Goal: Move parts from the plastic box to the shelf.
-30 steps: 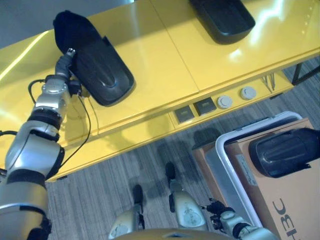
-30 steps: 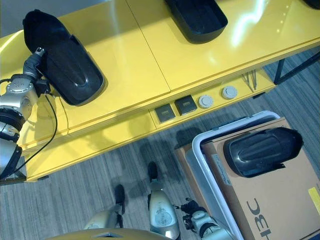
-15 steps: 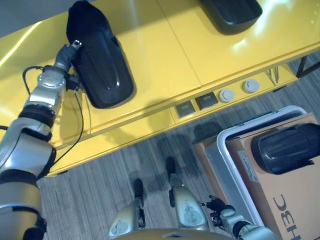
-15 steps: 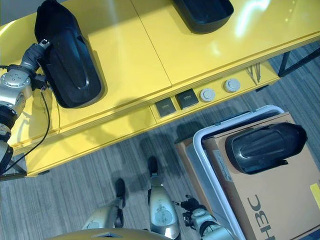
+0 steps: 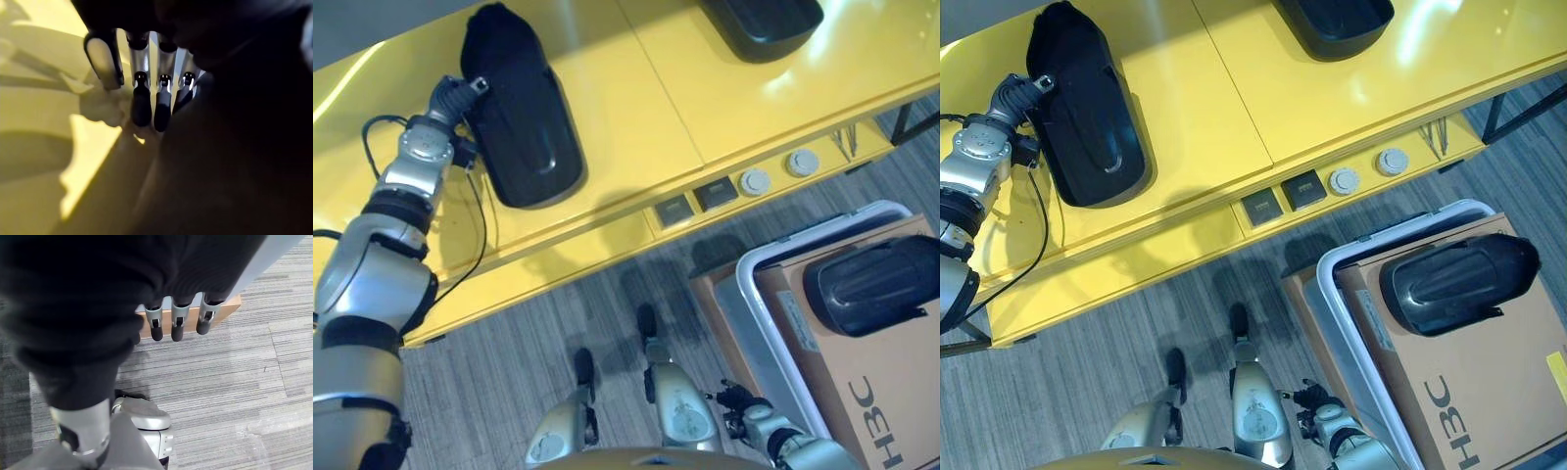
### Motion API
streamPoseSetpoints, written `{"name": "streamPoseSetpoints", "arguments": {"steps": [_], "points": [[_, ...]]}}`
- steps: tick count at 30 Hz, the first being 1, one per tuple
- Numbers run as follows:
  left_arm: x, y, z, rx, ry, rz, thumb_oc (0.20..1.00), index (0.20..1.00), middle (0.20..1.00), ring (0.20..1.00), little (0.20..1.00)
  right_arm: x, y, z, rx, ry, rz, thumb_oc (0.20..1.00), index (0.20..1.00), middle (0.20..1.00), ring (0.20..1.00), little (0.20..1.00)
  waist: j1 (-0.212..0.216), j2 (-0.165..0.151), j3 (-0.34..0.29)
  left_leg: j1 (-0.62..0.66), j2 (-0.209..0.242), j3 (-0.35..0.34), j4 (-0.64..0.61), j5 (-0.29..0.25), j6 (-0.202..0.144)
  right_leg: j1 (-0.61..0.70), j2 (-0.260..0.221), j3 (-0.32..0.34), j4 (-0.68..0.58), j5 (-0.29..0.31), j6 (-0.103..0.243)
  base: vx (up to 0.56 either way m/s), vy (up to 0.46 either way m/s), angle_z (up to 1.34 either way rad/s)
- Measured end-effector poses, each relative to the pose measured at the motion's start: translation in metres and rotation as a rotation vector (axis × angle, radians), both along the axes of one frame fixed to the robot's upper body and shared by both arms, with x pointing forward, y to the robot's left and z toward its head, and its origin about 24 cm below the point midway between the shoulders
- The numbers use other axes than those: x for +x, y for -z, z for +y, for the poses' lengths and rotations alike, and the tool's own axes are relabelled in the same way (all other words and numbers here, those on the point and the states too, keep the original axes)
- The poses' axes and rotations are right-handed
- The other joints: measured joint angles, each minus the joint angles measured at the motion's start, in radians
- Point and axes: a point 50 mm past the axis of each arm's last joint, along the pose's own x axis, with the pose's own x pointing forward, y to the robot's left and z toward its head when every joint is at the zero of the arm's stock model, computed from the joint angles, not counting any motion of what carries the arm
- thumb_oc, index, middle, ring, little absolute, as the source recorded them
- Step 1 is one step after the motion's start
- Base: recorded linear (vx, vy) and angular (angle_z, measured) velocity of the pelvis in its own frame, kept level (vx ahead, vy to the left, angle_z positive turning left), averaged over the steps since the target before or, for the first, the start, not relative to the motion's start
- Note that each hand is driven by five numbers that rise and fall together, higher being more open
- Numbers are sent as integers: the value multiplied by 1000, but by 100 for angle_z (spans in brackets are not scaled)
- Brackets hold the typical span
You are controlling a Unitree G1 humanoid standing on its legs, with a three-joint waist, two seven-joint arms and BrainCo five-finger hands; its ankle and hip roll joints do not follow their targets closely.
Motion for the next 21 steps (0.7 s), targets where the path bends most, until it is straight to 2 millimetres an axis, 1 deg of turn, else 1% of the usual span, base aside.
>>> {"name": "streamPoseSetpoints", "arguments": {"steps": [7, 11, 15, 17, 19, 21], "points": [[1, 3, -1, -9, -29, -4, 1000, 1000, 1000, 1000, 1000, 0, 0, 0, 1, -4, 2, 1000, 1000, 1000, 1000, 1000, 2, 1, -2, 0, -2, 11, 0, 0, 0, -4, 1, 16, 0, 6, -3, 4, -3, -4], [3, 8, -3, -9, -52, 18, 1000, 1000, 1000, 1000, 1000, -1, 1, 1, 0, -19, 17, 1000, 1000, 1000, 1000, 1000, 4, 2, -9, 4, -2, 14, 0, 2, 0, -2, 2, 18, 0, 12, -5, 0, 0, 0], [5, 19, -9, -16, -60, 64, 1000, 1000, 1000, 1000, 1000, -5, 3, 0, -5, -16, 41, 1000, 1000, 1000, 1000, 1000, 6, 1, -41, 12, 0, 14, 0, 2, 0, 6, 3, 17, 0, 12, -6, 0, 0, 0], [7, 31, -13, 13, -70, 120, 1000, 1000, 1000, 1000, 1000, -8, 4, 0, -4, -25, 60, 1000, 1000, 1000, 1000, 1000, 5, 1, -64, 29, 0, 14, 0, 1, 1, 23, 2, 17, 0, 10, -5, 0, 0, 0], [7, 36, -14, 43, -76, 144, 1000, 1000, 1000, 1000, 1000, -9, 5, 0, -6, -31, 70, 1000, 1000, 1000, 1000, 1000, 5, -1, -82, 29, -1, 14, 0, 1, 1, 24, 1, 17, 0, 7, -5, 33, -23, 1], [7, 39, -14, 93, -88, 165, 1000, 1000, 1000, 1000, 1000, -10, 5, 0, -9, -35, 76, 1000, 1000, 1000, 1000, 1000, 3, 0, -84, 44, 0, 13, 0, 1, 1, 40, 2, 15, 0, 6, -5, 41, -33, 2]]}}
